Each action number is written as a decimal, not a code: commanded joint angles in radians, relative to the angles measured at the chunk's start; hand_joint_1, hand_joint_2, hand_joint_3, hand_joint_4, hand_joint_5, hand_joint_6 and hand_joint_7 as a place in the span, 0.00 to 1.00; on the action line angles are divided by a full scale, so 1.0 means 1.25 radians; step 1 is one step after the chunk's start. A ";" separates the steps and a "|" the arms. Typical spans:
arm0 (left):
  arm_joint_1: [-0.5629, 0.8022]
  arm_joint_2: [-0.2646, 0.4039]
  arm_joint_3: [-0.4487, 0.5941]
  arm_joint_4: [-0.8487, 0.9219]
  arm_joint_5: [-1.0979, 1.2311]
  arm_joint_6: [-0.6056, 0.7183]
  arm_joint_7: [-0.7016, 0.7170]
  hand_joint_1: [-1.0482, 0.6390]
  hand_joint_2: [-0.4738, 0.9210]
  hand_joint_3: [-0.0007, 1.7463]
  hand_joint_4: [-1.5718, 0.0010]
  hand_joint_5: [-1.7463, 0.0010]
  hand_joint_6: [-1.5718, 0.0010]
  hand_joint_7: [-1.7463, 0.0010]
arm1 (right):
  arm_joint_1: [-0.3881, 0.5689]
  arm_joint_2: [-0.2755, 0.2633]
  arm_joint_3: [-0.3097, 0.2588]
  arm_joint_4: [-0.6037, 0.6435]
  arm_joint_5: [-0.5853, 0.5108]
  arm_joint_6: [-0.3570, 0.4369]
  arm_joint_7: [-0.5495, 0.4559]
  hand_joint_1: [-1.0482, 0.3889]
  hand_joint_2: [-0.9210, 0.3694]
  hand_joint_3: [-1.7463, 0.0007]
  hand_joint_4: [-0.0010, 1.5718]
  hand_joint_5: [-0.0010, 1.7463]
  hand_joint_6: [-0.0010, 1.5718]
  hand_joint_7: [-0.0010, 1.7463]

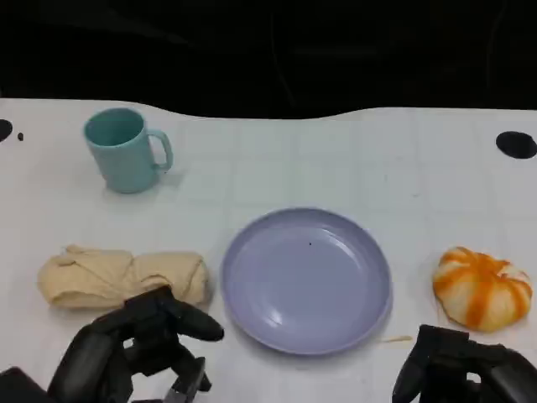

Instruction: Grasp the towel on the left side of the plate with the left hand and place it into the plate.

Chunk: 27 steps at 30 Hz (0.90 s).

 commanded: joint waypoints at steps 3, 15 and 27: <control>-0.022 0.043 0.012 -0.016 0.064 -0.047 -0.005 0.47 0.76 0.43 0.64 0.37 0.67 0.64 | 0.003 0.001 0.003 -0.007 0.005 -0.009 -0.003 0.70 0.41 0.24 0.50 1.00 0.45 0.84; -0.123 0.197 0.014 -0.073 0.448 -0.039 0.022 0.31 0.96 0.01 0.83 0.58 0.75 0.91 | -0.002 -0.005 -0.008 -0.025 0.007 0.013 -0.002 0.71 0.41 0.24 0.50 1.00 0.44 0.84; -0.236 0.275 -0.058 -0.024 0.813 0.000 -0.023 0.28 0.96 0.00 0.86 0.75 0.79 0.99 | -0.013 -0.002 -0.006 -0.022 0.008 0.015 -0.002 0.67 0.42 0.20 0.51 1.00 0.45 0.84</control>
